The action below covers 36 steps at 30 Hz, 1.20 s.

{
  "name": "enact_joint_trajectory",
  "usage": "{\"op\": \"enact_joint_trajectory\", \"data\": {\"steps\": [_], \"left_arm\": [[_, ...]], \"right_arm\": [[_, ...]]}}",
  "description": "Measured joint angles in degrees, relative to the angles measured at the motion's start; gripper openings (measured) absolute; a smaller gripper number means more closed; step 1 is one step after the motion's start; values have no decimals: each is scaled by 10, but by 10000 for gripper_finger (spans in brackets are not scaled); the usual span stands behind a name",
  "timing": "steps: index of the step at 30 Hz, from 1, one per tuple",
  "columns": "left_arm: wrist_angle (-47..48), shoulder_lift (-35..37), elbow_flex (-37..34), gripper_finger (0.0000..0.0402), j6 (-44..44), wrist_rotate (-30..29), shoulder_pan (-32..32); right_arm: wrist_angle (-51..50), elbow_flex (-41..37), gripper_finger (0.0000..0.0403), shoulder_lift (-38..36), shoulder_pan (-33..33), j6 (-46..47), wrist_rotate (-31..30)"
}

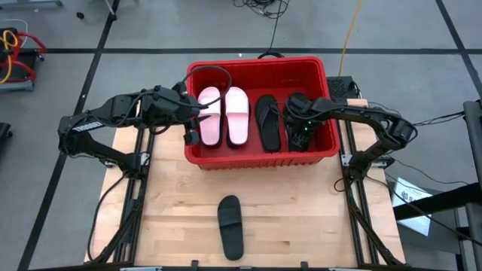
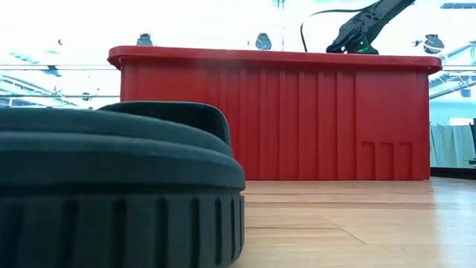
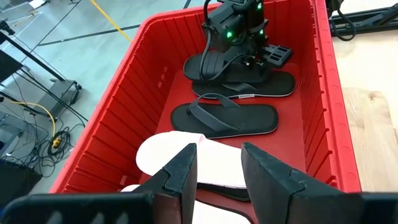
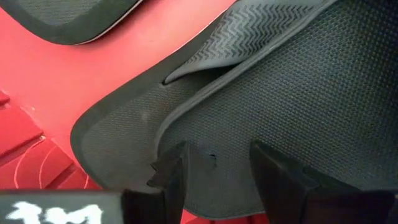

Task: Pick and place slides into bin
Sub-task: Put the black slide into the red container

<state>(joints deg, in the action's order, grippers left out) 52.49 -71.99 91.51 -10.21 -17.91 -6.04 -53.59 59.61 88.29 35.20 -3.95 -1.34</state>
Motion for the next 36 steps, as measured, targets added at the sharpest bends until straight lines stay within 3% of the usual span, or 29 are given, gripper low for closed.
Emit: {"op": "enact_joint_trajectory", "data": {"steps": [22, 25, 31, 36], "left_arm": [[0, 0, 0, 124, -6, 0, 0], [0, 0, 0, 124, -6, 0, 0], [0, 0, 0, 124, -6, 0, 0], [0, 0, 0, 124, -6, 0, 0]], "right_arm": [[-8, -1, 160, -160, -6, -16, 4], [26, -1, 160, -177, -6, -48, -9], [146, -1, 160, -170, -5, -192, -92], [204, -1, 160, -146, -5, -279, -92]]}}
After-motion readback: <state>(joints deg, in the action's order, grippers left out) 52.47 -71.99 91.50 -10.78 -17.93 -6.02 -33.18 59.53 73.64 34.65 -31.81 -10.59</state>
